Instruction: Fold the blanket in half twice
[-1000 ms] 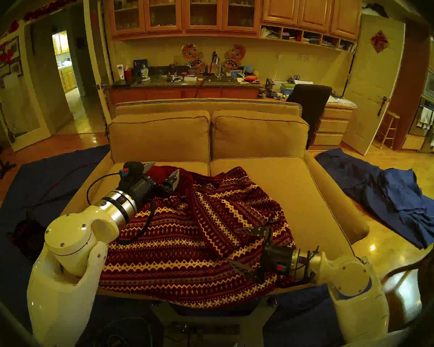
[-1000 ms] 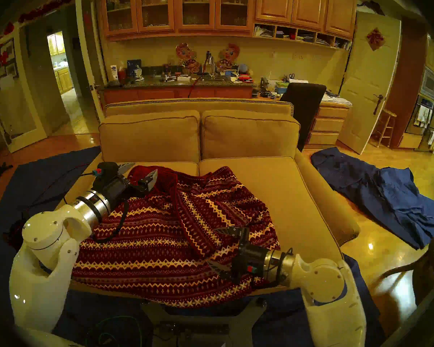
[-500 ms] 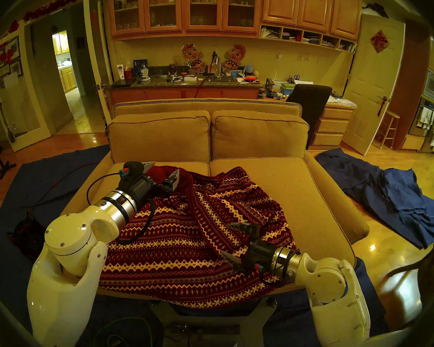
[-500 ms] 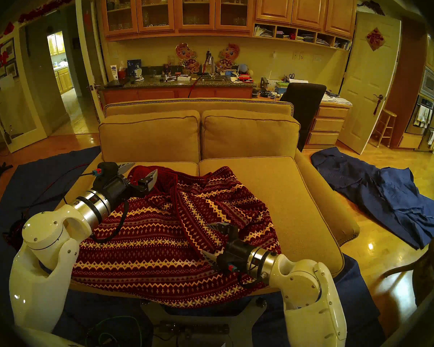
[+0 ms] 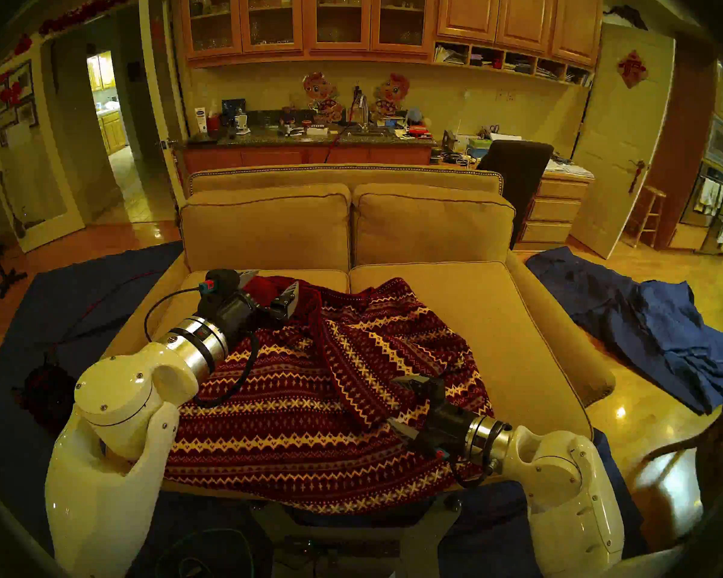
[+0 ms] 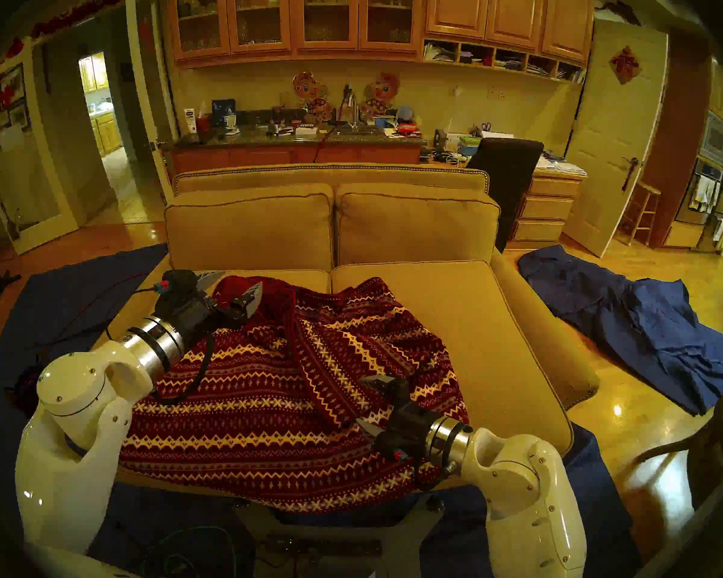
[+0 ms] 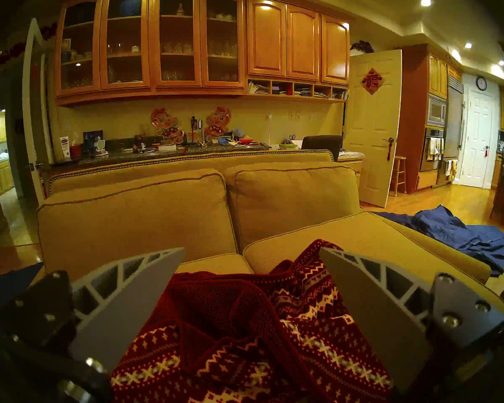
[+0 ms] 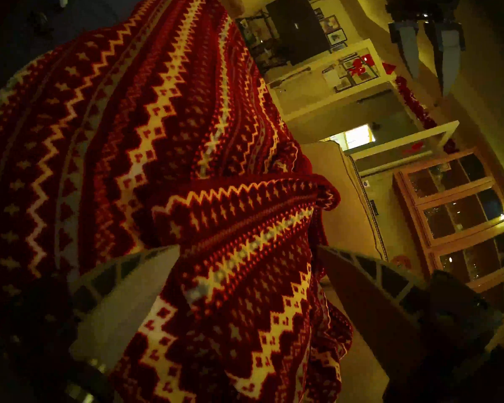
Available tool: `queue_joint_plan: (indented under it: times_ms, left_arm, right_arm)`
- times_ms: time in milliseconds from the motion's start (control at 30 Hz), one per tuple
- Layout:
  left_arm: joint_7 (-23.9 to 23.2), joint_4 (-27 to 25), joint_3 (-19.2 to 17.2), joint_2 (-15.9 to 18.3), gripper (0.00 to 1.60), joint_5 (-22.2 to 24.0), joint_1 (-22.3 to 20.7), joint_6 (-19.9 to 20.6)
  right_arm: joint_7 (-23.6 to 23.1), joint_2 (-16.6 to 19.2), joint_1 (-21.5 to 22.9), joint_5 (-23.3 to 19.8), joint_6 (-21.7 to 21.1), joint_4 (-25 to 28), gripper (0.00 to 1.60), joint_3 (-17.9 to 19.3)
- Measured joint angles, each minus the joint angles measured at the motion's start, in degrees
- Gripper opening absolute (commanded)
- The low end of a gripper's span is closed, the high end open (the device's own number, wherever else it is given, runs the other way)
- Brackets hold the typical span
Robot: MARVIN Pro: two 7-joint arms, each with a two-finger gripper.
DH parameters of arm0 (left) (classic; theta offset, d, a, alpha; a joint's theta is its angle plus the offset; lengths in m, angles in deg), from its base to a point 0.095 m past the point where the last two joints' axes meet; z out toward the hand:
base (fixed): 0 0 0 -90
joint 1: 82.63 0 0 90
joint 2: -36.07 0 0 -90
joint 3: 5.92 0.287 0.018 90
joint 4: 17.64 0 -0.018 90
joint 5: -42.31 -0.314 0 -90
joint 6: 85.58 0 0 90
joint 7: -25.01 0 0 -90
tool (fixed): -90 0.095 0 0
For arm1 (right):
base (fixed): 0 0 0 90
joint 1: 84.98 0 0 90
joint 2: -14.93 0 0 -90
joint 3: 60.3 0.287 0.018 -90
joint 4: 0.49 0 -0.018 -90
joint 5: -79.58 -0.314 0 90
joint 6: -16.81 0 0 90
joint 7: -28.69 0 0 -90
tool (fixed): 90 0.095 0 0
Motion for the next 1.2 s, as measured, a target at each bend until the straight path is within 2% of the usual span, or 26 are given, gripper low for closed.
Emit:
queue_joint_plan:
  times_ms: [400, 767, 1033, 1200]
  left_arm:
    - [0.00, 0.00, 0.00, 0.00, 1.60, -0.01, 0.00, 0.01]
    - [0.00, 0.00, 0.00, 0.00, 1.60, -0.01, 0.00, 0.01]
    - [0.00, 0.00, 0.00, 0.00, 1.60, -0.01, 0.00, 0.01]
    - [0.00, 0.00, 0.00, 0.00, 1.60, -0.01, 0.00, 0.01]
  right_arm:
    - [3.25, -1.30, -0.73, 5.02, 1.35, -2.11, 1.60, -0.32]
    - [4.72, -4.02, 0.18, 7.98, -0.71, -1.71, 1.60, -2.58]
    - [7.35, -4.22, 1.08, 12.82, -0.59, -3.52, 1.60, -3.18]
    - [8.51, -3.96, 1.14, 14.31, 0.16, -3.88, 1.60, -3.23]
